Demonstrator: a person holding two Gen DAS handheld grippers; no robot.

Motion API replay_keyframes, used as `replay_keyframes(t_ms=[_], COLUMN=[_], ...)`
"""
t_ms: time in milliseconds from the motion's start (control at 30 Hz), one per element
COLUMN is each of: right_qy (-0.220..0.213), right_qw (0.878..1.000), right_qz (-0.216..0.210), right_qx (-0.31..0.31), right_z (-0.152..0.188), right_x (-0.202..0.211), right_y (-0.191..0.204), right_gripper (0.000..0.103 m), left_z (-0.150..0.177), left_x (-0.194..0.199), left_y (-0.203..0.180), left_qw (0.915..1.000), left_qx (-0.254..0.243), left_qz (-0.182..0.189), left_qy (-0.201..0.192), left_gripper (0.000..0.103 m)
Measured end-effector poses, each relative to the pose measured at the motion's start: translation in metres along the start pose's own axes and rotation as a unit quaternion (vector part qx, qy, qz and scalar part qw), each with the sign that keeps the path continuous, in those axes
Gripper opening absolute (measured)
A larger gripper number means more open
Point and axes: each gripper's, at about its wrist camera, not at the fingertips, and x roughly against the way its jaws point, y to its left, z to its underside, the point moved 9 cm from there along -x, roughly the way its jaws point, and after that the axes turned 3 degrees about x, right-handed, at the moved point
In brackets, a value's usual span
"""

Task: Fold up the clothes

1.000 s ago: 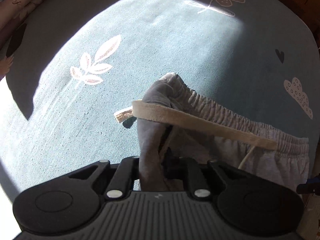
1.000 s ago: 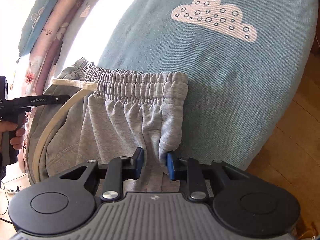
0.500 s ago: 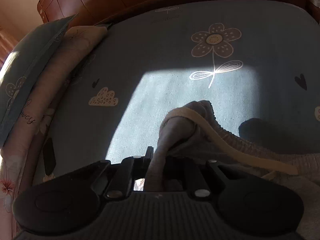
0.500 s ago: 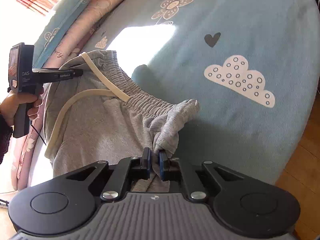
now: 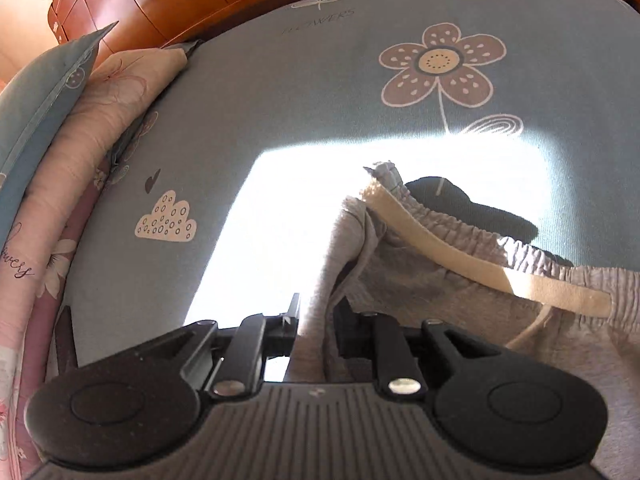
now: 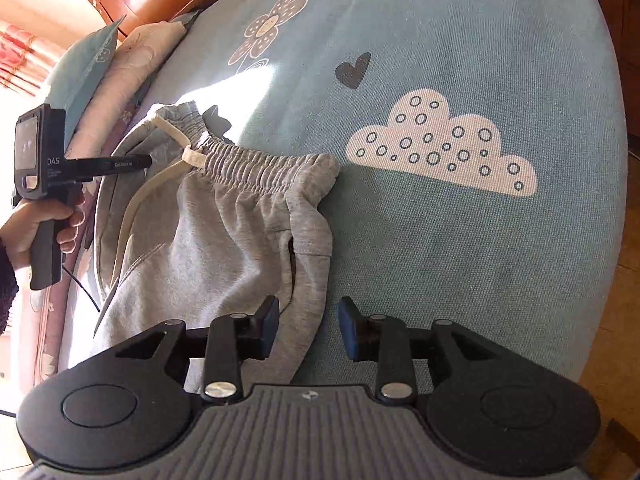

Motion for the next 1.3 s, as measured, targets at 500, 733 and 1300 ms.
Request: replay_keyframes(t_ms=[500,733,1300], right_qy=[-0.007,-0.004,0.043], right_qw=[0.997,0.992,0.988], right_qz=[0.019,0.096,0.104], right_qx=[0.071,0.078,0.106], right_z=[-0.036,-0.048,-0.001], right_x=[0.003,0.024,0.047], right_y=[0.017,-0.021,0.004], right_gripper=[0.011,0.012,0.035], left_z=[0.072,0.097,0.181], left_x=[0.101,0.122,0.171], left_y=[-0.003,-0.041,0.002], left_qw=[0.9959,0.9887,0.9731], left_qx=[0.069,0.078,0.205], left_qz=[0.059,0.126,0.096], left_qy=[0.003,0.019,0.042], left_gripper=[0.059,0.062,0.062])
